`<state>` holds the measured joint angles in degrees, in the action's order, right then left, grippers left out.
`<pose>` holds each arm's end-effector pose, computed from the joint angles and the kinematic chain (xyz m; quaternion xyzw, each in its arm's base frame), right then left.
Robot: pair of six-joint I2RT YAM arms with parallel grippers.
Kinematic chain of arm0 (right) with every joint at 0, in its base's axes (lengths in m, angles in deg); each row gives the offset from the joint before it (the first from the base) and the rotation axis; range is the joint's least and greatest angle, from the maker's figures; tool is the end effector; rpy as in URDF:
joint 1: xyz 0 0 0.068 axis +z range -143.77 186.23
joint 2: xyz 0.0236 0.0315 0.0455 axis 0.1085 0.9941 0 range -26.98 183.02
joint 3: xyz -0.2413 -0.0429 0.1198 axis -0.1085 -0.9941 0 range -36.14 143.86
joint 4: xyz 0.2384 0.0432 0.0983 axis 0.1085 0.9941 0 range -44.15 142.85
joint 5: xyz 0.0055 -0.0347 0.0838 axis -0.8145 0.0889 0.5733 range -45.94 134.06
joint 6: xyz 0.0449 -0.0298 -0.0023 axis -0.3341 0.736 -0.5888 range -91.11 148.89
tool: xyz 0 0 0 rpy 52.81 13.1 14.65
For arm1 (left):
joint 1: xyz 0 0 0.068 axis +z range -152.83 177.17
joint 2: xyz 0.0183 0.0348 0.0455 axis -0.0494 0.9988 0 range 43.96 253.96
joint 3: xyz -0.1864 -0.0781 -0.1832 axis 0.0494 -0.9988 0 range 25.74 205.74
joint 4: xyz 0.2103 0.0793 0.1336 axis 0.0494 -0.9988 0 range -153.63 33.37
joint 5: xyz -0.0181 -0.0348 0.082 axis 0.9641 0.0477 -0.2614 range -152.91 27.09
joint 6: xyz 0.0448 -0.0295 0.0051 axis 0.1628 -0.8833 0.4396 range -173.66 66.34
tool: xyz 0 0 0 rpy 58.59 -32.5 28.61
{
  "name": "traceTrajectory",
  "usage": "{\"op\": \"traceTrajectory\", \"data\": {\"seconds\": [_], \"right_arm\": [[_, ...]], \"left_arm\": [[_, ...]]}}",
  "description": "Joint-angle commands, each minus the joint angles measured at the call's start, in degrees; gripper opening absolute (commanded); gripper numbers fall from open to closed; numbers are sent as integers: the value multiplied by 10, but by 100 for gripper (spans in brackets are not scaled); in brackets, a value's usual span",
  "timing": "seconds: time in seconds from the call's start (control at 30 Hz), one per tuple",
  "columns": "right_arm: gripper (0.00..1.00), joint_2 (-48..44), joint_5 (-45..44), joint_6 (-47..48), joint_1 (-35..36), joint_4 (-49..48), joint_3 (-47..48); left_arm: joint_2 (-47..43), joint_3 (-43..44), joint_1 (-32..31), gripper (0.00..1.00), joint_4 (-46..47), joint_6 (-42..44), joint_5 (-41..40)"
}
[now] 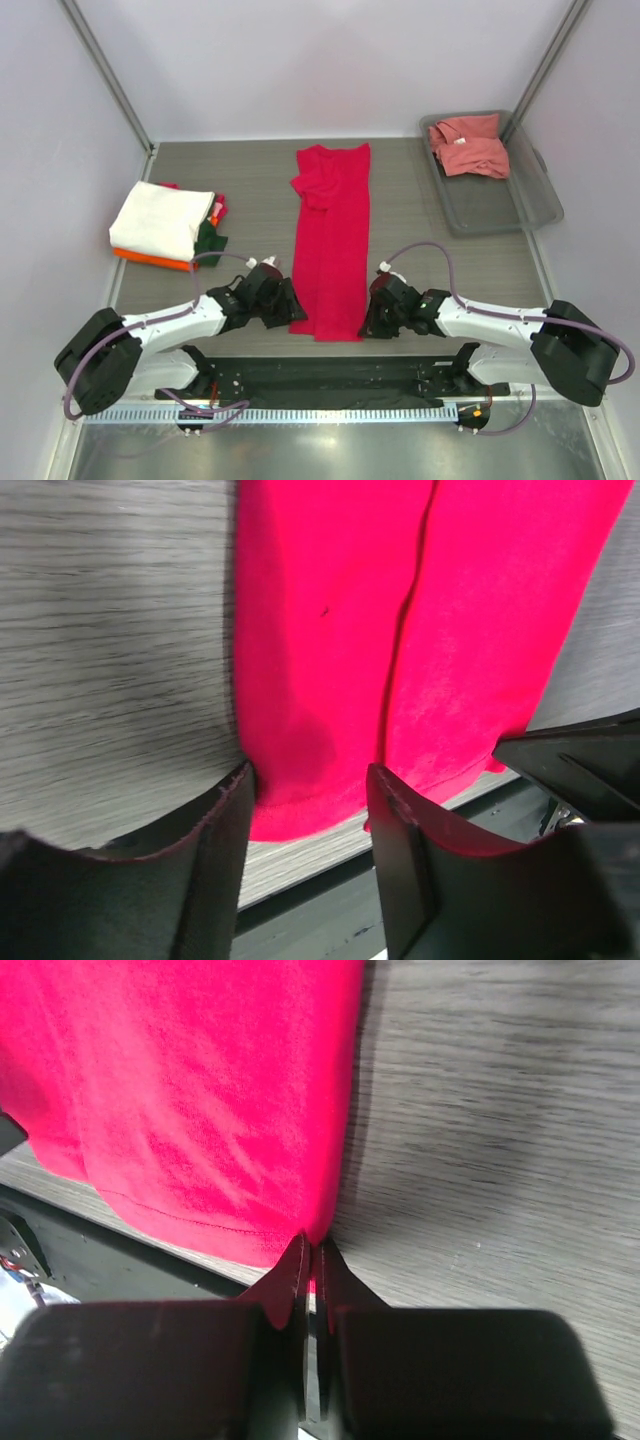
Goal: Fold and stack the t-shirts
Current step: Fold the tshirt
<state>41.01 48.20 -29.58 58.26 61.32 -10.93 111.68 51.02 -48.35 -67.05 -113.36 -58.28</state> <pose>0.1206 0.1587 0.1429 0.0441 0.9603 0.2444 0.1273 0.1433 -0.1500 0.1495 -0.1042 0.9415 -0.2761 0.1628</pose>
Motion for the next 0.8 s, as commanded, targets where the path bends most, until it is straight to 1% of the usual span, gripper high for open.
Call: {"op": "traceTrajectory", "data": {"seconds": [0.0, 0.03, 0.17, 0.3, 0.37, 0.53, 0.6, 0.67, 0.7, 0.77], "right_arm": [[3, -7, -19, -5, 3, -1, 5], [1, -10, -19, -6, 3, 2, 4], [1, -23, -26, -3, 3, 13, 4], [1, -24, -29, 1, 3, 25, 8], [1, -27, -33, 6, 3, 31, 10], [1, -36, -39, 6, 3, 47, 12], [1, -38, -39, 7, 3, 51, 12], [1, -38, -39, 8, 3, 52, 12], [1, -37, -40, 7, 3, 52, 12], [1, -36, -39, 8, 3, 52, 13]], "left_arm": [[20, -27, -13, 50, -4, -16, -6], [19, -29, -19, 47, -5, -16, -8], [20, -38, -26, 42, -14, -33, -17], [7, -42, -29, 44, -45, -35, -40], [-14, -42, -29, 45, -77, -34, -66], [-56, -40, -29, 48, -116, -36, -90], [-58, -40, -29, 47, -118, -36, -88], [-50, -44, -29, 44, -106, -36, -73], [-45, -45, -29, 41, -98, -36, -67], [-33, -50, -29, 39, -75, -39, -56]]}}
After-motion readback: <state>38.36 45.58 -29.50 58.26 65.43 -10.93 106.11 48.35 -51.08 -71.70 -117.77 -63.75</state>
